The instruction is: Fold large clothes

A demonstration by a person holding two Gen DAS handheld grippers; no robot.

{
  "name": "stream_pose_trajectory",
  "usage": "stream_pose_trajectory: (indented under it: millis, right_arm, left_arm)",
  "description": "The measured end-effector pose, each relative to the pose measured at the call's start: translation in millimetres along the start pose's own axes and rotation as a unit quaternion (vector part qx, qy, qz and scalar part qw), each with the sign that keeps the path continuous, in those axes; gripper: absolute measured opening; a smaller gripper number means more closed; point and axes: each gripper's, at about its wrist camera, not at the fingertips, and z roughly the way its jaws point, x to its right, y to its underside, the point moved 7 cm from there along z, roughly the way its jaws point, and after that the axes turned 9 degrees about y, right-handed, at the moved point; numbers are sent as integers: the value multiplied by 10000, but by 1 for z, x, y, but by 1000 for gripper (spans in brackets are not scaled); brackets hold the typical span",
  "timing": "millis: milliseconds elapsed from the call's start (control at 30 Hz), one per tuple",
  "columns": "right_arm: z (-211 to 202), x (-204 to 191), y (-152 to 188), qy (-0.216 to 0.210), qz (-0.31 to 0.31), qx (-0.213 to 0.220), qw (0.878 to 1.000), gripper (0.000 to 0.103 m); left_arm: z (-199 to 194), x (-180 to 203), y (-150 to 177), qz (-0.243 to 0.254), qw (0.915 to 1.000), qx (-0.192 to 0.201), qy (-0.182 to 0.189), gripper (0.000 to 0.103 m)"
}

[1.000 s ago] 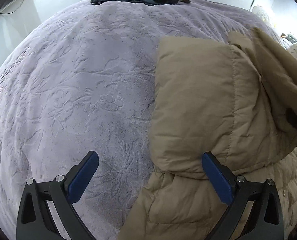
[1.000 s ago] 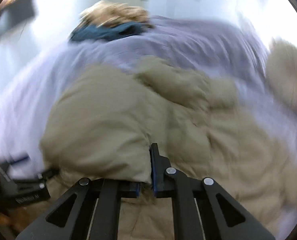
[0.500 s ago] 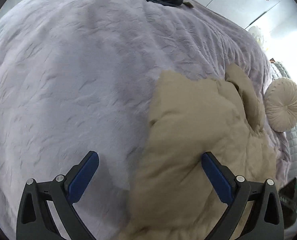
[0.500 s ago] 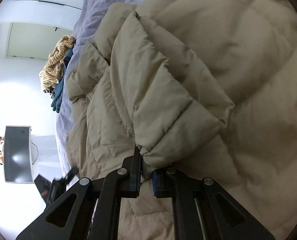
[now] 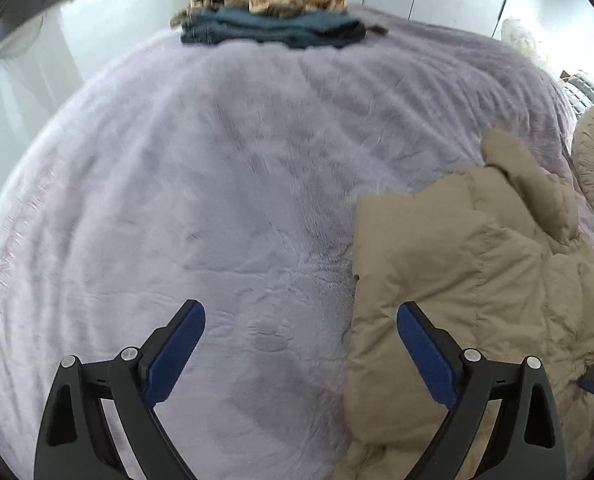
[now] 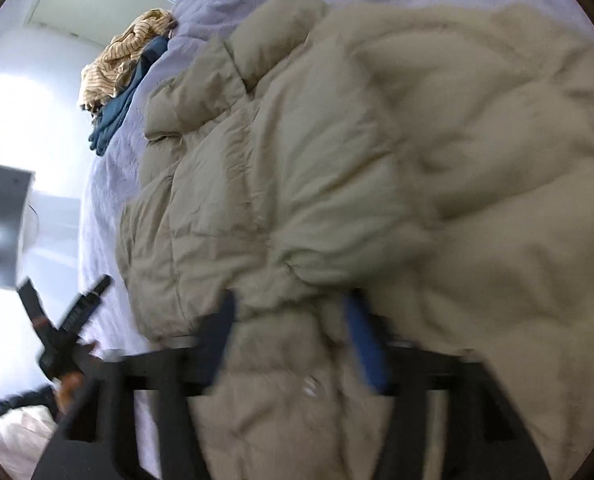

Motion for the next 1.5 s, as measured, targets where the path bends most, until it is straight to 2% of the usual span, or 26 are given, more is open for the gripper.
stream_pose_trajectory:
  millis: [100, 133, 167, 200, 367, 433, 500, 633, 800, 867, 1033, 1167, 1200, 1300, 1333, 1367, 1400, 1433, 1500]
  right_arm:
    - [-29, 17, 0, 552, -188, 395, 9975, 66]
    - [-37, 19, -2, 606, -206, 553, 9964, 52]
    - [-43, 18, -5, 616, -276, 663, 9955, 30]
    - [-45, 17, -8, 639, -348, 707, 9948, 25]
    - [-31, 0, -14, 579, -752, 809, 9922, 23]
    - [-16, 2, -14, 720, -806, 776, 9911, 23]
    - [2, 11, -15, 810, -654, 665, 9923, 23]
    - [28, 32, -17, 646, -185, 482, 9966, 19]
    - [23, 33, -17, 509, -62, 363, 9980, 19]
    - [15, 33, -17, 388, -30, 343, 9987, 23]
    - [1, 41, -11, 111, 235, 219, 9994, 23]
    - [-4, 49, 3, -76, 417, -9, 9991, 23]
    - [-5, 51, 7, -107, 465, -63, 9988, 23]
    - [-8, 57, 20, -168, 624, -214, 9977, 24]
    - [-8, 59, 23, -184, 659, -251, 9973, 30]
    - [-9, 62, 27, -213, 696, -287, 9969, 43]
    - [-11, 65, 29, -258, 717, -299, 9966, 50]
    - [-12, 67, 32, -319, 731, -309, 9963, 53]
    - [-16, 70, 38, -402, 718, -339, 9960, 53]
  left_arm:
    - [-11, 6, -8, -23, 9997, 100, 211, 98]
    - [-13, 11, -7, -27, 9995, 114, 309, 98]
    - [-12, 18, -9, -4, 9992, 117, 389, 98]
    - [-10, 24, -8, 47, 9990, 116, 427, 98]
    - [18, 50, 2, 249, 9996, -42, 85, 98]
    - [39, 45, 7, 314, 9990, -151, -273, 98]
    - [52, 38, 12, 137, 9994, -219, -227, 98]
    - [67, 31, 12, -133, 9994, -307, -135, 99]
    - [66, 32, 10, -168, 9989, -383, -210, 99]
    - [60, 33, 10, -217, 9987, -437, -138, 99]
    - [39, 36, 13, -242, 9978, -620, 69, 99]
    - [20, 51, 25, -146, 9972, -720, 163, 99]
    - [15, 57, 30, -125, 9971, -717, 237, 103]
    - [4, 76, 47, -86, 9961, -765, 426, 103]
    - [2, 78, 52, -73, 9957, -794, 471, 103]
    - [1, 84, 57, -49, 9953, -816, 513, 103]
    - [-2, 92, 62, -28, 9951, -828, 545, 103]
    - [-8, 97, 68, -15, 9948, -847, 564, 103]
    - [-13, 111, 79, 13, 9935, -930, 650, 103]
